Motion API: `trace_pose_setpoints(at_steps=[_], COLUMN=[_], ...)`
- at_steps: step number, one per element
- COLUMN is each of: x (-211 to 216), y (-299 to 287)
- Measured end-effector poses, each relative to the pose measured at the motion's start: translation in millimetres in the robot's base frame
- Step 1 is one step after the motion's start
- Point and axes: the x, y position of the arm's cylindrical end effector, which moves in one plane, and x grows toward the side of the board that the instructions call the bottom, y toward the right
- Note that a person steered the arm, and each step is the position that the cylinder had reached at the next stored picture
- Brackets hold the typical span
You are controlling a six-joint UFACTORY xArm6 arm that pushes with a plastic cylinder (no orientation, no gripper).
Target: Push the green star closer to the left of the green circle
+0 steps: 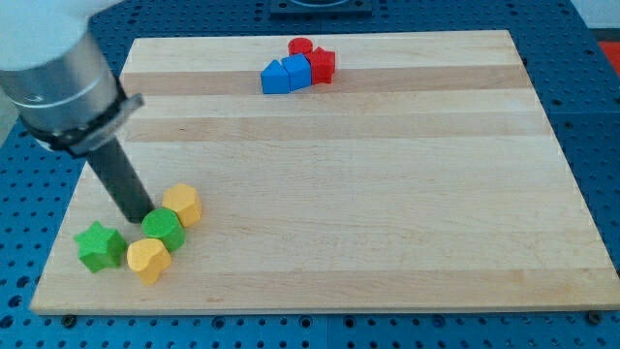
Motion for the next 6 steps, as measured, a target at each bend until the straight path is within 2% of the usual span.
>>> trace_pose_setpoints(at_steps=[2,3,6], x=[-4.3,48.3,73.9], y=[-41.4,-60.2,-38.8])
